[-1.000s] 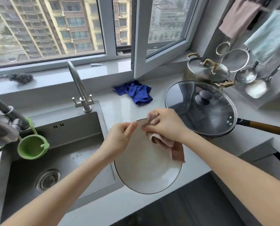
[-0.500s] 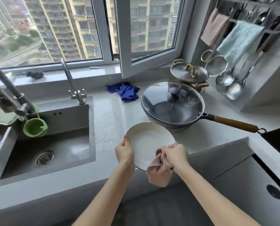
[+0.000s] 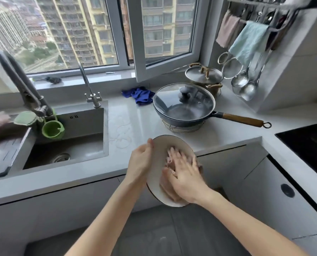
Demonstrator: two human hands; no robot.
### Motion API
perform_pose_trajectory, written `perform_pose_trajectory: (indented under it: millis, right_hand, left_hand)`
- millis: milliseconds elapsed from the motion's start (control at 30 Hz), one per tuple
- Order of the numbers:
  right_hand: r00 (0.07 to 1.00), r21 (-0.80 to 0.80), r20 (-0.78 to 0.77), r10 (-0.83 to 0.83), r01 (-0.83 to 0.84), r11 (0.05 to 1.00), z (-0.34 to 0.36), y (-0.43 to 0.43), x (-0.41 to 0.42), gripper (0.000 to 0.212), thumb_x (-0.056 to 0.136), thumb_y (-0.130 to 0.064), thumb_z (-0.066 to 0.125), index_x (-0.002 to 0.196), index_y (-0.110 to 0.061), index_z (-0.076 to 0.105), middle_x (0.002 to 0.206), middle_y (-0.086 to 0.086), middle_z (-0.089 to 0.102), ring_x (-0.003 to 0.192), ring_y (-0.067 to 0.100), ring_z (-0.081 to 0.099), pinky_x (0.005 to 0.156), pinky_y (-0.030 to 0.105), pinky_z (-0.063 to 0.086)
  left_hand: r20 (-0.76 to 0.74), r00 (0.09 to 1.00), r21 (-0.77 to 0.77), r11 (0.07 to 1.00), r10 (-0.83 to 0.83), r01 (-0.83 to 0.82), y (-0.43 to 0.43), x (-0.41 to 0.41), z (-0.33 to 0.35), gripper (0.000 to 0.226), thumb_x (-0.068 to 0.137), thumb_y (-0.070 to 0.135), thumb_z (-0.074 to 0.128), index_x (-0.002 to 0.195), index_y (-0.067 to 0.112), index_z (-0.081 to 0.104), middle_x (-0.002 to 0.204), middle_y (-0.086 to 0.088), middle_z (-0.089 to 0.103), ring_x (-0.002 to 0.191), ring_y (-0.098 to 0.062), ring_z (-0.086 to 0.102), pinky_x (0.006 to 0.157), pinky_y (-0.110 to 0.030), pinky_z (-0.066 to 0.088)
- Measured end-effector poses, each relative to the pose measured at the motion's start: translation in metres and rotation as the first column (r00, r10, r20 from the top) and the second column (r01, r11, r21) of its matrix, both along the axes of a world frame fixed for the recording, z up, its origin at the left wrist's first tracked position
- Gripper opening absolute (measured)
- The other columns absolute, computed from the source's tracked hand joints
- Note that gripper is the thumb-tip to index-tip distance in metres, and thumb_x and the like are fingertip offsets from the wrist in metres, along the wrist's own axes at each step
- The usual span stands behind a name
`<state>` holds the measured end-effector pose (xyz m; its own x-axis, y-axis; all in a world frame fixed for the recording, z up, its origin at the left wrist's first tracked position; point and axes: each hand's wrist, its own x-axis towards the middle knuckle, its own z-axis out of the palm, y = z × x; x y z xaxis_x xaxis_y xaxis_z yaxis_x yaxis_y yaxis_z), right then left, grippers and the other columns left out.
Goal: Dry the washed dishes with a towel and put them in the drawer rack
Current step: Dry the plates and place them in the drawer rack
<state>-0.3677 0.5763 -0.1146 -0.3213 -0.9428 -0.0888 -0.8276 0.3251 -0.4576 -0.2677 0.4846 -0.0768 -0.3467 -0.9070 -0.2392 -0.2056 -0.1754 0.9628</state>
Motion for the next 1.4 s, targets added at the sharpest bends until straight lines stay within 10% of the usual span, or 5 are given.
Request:
perform_pose_trajectory:
  millis: [433,667,900,1100,1400]
  right_hand:
    - [0.934,-0.051,-0.347,0.08,-0.104,0.993,-0.026,0.172,0.078,0.058,0.092,-0.036,0.032,0.144,-0.012,0.038,0.151,0.002,0.035,0.141,0.02,0.032,0.112,0.043,0.011]
    - [0.98,-0.203,0.183,0.078,-0.04,0.978,-0.012,0.249,0.168,0.057,0.097,-0.035,0.034,0.151,-0.024,0.021,0.157,-0.01,0.017,0.142,-0.006,-0.001,0.114,0.016,-0.009]
    - [0.852,-0.204,-0.424,-0.306,0.239,0.949,-0.022,0.396,0.083,0.056,0.096,-0.035,0.036,0.148,-0.018,0.024,0.157,0.005,0.022,0.146,0.019,0.014,0.115,0.056,0.008]
    - [0.903,-0.275,0.145,-0.405,0.43,0.86,0.025,0.54,0.052,0.067,0.09,-0.019,0.061,0.143,-0.043,0.028,0.132,-0.01,0.055,0.101,0.014,0.064,0.091,0.026,0.051]
    - [0.003,0.199,0.936,-0.352,0.82,0.536,0.019,0.774,0.047,0.017,0.086,0.006,0.057,0.075,-0.007,0.057,0.056,0.001,0.06,0.046,0.011,0.059,0.047,0.02,0.05]
  left_hand:
    - [0.141,0.922,-0.127,0.917,-0.361,0.378,0.111,0.102,-0.018,0.03,0.098,0.045,0.037,0.091,0.023,0.057,0.092,0.006,0.062,0.084,-0.009,0.056,0.077,-0.024,0.044]
    - [0.262,0.851,-0.268,0.812,-0.456,0.518,0.177,0.077,-0.008,0.031,0.097,0.045,0.04,0.087,0.018,0.048,0.087,-0.002,0.048,0.074,-0.014,0.043,0.057,-0.021,0.032]
    - [0.289,0.737,-0.287,0.679,-0.611,0.676,0.305,0.066,-0.003,0.048,0.098,0.044,0.038,0.082,0.0,0.05,0.071,-0.005,0.036,0.063,-0.015,0.032,0.049,-0.023,0.022]
    - [0.319,0.6,-0.324,0.511,-0.734,0.797,0.475,0.044,0.001,0.043,0.098,0.04,0.04,0.066,0.014,0.029,0.055,0.007,0.019,0.041,-0.01,0.018,0.04,-0.021,0.016]
    - [0.175,0.667,-0.281,0.613,-0.724,0.739,0.677,0.026,-0.009,0.05,0.098,0.04,0.044,0.06,0.007,0.035,0.049,0.008,0.013,0.043,-0.01,0.011,0.04,-0.02,0.009]
